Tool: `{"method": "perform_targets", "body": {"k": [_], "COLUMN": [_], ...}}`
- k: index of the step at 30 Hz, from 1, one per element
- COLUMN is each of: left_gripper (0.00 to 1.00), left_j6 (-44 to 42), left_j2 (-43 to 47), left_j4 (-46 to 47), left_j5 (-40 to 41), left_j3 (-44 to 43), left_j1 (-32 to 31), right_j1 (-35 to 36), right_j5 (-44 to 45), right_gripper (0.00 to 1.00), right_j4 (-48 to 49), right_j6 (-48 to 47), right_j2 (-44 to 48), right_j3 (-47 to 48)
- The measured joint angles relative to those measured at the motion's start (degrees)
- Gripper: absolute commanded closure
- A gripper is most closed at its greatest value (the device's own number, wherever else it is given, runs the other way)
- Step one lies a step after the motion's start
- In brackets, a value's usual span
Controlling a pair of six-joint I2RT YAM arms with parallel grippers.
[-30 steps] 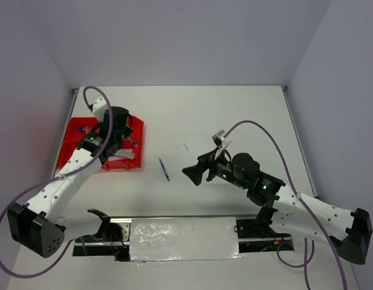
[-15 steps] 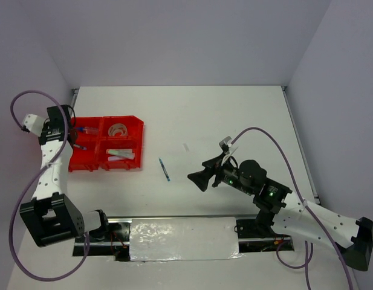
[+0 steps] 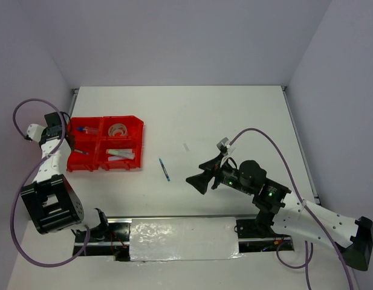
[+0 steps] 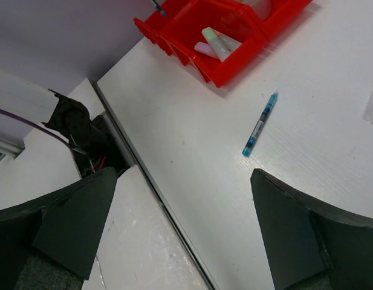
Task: Sort the stationery into containers
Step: Place the pen in the storage box.
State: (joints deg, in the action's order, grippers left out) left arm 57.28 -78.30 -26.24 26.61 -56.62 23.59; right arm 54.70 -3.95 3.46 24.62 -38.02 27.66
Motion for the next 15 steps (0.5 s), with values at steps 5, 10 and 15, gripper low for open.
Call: {"method": "perform_targets", "body": {"k": [5, 10, 15], "left_gripper": [0.63, 0.50, 0.27], "left_j6": [0.2, 0.1, -0.1], "left_j2": [0.0, -0.8, -2.6], "left_j4": [1.4, 1.4, 1.5], "left_j5": [-1.2, -2.6, -3.6], "left_j3": [1.3, 2.8, 2.8], "left_j1": [0.1, 0.1, 0.1], "right_j1": [0.0, 0.0, 0.0], "right_j5": [-0.4, -0.5, -1.2], "right_gripper": [0.00, 0.00, 0.00], "right_j4": [0.0, -0.1, -0.1], "right_j6": [0.0, 0.0, 0.0], "right_j2": [0.2, 0.5, 0.3], "right_j3": [0.0, 0.0, 0.0]}}
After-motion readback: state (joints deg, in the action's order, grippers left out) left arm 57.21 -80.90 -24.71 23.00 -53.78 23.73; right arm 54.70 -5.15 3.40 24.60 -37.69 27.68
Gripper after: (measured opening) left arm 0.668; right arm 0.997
